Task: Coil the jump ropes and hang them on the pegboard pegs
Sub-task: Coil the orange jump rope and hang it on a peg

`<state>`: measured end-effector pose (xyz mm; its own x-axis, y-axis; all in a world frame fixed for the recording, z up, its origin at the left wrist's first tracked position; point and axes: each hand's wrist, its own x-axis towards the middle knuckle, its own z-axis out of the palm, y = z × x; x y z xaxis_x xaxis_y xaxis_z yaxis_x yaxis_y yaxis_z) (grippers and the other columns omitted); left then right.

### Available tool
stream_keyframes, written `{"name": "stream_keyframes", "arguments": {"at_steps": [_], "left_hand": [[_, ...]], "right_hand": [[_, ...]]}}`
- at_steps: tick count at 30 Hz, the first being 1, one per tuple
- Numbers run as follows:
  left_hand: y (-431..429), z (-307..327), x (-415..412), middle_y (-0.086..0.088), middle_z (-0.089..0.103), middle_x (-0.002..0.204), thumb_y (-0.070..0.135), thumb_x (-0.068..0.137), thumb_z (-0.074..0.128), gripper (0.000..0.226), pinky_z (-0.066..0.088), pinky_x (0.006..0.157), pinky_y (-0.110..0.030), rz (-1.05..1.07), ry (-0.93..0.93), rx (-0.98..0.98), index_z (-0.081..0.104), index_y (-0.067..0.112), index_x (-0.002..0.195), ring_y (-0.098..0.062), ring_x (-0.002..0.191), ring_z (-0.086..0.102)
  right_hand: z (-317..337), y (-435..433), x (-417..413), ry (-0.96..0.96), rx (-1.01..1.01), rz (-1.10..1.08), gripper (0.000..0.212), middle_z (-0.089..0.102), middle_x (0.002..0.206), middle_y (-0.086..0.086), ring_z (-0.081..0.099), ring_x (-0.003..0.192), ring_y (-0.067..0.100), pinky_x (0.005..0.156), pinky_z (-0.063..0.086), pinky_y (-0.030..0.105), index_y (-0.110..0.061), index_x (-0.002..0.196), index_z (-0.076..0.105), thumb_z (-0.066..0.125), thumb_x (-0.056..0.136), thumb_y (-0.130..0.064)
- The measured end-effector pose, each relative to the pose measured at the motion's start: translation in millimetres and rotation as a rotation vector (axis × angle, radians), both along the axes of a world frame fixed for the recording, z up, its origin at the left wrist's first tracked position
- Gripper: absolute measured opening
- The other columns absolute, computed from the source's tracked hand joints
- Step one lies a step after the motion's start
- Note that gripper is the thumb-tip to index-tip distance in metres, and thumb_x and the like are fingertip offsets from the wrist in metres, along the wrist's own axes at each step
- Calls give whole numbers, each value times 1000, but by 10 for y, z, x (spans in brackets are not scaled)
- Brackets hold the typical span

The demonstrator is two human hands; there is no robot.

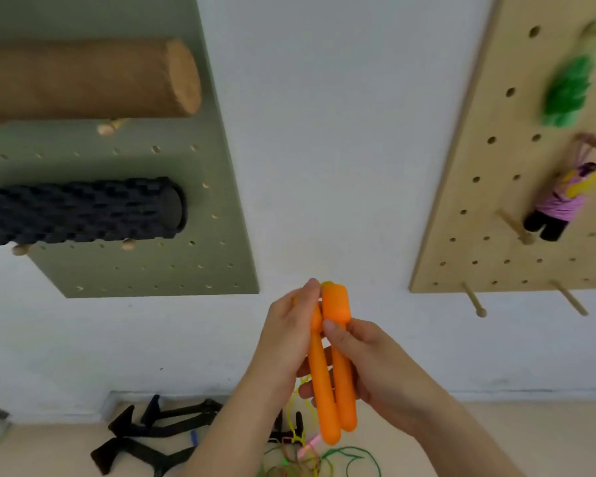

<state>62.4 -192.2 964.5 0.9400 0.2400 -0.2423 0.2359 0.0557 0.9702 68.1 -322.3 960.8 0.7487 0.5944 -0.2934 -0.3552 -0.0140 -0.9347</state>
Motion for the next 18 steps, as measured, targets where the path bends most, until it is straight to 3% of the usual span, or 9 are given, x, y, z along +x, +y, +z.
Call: {"name": "stream_keyframes", "arguments": {"at_steps": [2, 6, 8, 11, 12, 14, 15, 16, 18], "left_hand": [[-126, 14, 7, -14, 72, 88, 43, 88, 62, 24, 48, 46, -28, -31, -78, 25, 69, 21, 93, -27, 67, 66], [-396, 109, 64, -8, 75, 87, 28, 81, 72, 15, 54, 65, -31, -15, -211, -103, 70, 19, 93, -21, 77, 70], [-567, 174, 107, -6, 74, 86, 26, 82, 72, 12, 54, 65, -30, 28, -292, -82, 70, 20, 92, -18, 77, 69], [-771, 315, 184, -10, 72, 84, 33, 84, 68, 17, 48, 48, -27, -20, -301, -44, 67, 19, 94, -21, 68, 65], [-827, 343, 217, -10, 72, 80, 42, 86, 65, 26, 44, 45, -27, -93, -291, 31, 66, 16, 92, -23, 64, 63], [-894, 331, 275, -3, 70, 68, 65, 85, 49, 54, 46, 54, -30, -206, -329, 467, 65, 14, 75, -18, 59, 63], [-919, 308, 326, 2, 68, 63, 70, 83, 39, 62, 48, 59, -32, -144, -380, 756, 65, 16, 69, -14, 60, 62], [-964, 316, 369, 5, 66, 64, 71, 82, 36, 60, 49, 63, -34, -15, -490, 917, 64, 20, 69, -9, 63, 61], [-1217, 407, 414, 12, 67, 86, 65, 82, 45, 42, 50, 74, -30, 22, -753, 729, 65, 28, 87, -5, 84, 62]], "right_hand": [[0, -126, -9, 58, 45, -10, 37, 72, 91, 21, 70, 82, 39, 76, 57, 47, -8, 114, 60, 44, 99, -38], [12, -361, -39, 180, 200, 53, 35, 66, 83, 22, 66, 72, 31, 71, 57, 46, 1, 104, 61, 54, 95, -32], [-15, -490, -59, 282, 378, 130, 24, 59, 75, 17, 63, 65, 28, 67, 58, 45, -6, 101, 62, 63, 92, -28], [-30, -783, -46, 317, 479, 155, 14, 45, 64, 4, 44, 47, 12, 45, 43, 22, -16, 92, 65, 67, 88, -29], [-13, -915, -28, 313, 469, 136, 15, 41, 63, 2, 37, 44, 9, 41, 37, 18, -16, 93, 65, 67, 88, -29], [35, -1227, 8, 309, 457, 100, 18, 38, 62, 1, 31, 43, 6, 38, 31, 14, -13, 96, 63, 68, 87, -28], [60, -1397, 18, 313, 465, 90, 20, 37, 62, 1, 30, 42, 6, 37, 30, 13, -12, 97, 63, 70, 86, -27], [74, -1564, 20, 324, 479, 88, 21, 36, 62, 1, 30, 42, 5, 37, 30, 13, -12, 97, 63, 72, 85, -26], [84, -1893, 6, 353, 514, 115, 21, 35, 63, 1, 31, 42, 4, 37, 31, 12, -11, 99, 63, 71, 86, -25]]}}
